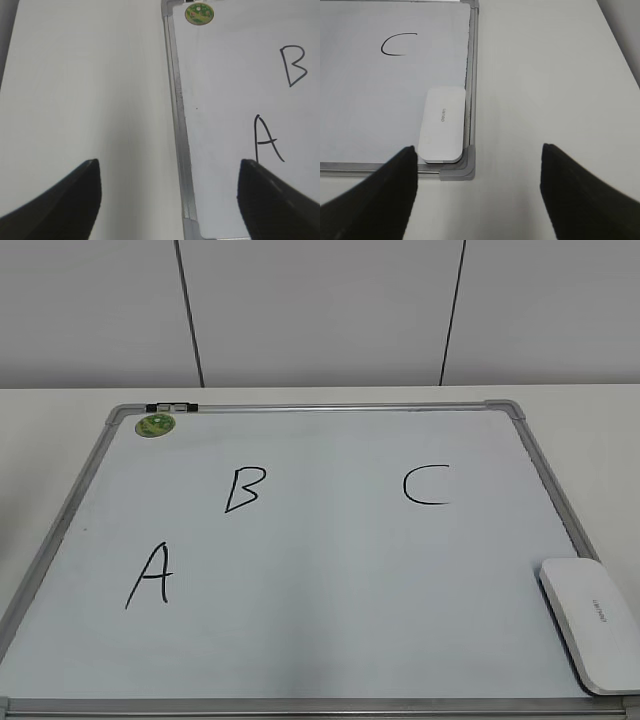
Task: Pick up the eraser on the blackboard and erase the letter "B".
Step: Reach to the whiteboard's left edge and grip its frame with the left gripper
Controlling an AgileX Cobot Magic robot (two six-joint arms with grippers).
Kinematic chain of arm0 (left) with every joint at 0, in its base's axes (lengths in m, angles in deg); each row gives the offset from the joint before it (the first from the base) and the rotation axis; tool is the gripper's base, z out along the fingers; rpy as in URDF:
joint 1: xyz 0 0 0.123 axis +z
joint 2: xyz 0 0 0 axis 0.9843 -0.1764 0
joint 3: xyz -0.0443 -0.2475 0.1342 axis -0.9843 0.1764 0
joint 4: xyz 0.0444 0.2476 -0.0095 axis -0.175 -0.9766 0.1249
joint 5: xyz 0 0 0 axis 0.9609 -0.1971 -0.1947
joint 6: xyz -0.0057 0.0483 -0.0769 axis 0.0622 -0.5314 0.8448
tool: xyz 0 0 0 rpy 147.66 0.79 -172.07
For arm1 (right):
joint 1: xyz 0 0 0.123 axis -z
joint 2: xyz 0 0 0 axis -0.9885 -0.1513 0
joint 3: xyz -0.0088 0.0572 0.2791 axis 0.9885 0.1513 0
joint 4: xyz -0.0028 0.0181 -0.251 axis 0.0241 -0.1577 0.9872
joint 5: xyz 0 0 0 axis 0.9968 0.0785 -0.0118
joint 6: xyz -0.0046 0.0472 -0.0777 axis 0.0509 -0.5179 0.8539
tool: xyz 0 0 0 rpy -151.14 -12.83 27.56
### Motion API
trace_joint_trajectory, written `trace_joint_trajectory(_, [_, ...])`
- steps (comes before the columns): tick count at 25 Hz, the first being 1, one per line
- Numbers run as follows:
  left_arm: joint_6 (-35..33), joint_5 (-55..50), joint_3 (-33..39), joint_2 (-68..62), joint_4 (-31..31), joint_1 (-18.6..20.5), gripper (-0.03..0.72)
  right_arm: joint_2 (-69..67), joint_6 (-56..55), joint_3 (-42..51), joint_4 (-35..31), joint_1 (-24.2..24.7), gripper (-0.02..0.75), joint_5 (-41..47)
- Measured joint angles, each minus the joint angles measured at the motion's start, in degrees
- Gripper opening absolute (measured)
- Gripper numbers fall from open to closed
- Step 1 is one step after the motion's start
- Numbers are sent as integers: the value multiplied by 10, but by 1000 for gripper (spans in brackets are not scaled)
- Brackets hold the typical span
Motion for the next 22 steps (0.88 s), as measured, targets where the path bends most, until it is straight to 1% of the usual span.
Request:
trace_joint_trajectory(5, [-14, -1, -81, -170, 16, 1, 611, 0, 0, 0, 0, 0, 586, 0])
trace_joint_trajectory(7, [-30, -2, -108, -232, 27, 1, 608, 0, 0, 0, 0, 0, 587, 0])
trace_joint_trajectory(13, [-49, -3, -155, -379, 51, 1, 586, 0, 0, 0, 0, 0, 587, 0])
trace_joint_trajectory(16, [-51, -2, -164, -434, 54, 1, 574, 0, 0, 0, 0, 0, 587, 0])
trace_joint_trajectory(19, [-51, 11, -166, -473, 54, 1, 531, 0, 0, 0, 0, 0, 586, 0])
trace_joint_trajectory(22, [-51, 37, -168, -494, 54, 1, 444, 0, 0, 0, 0, 0, 586, 0])
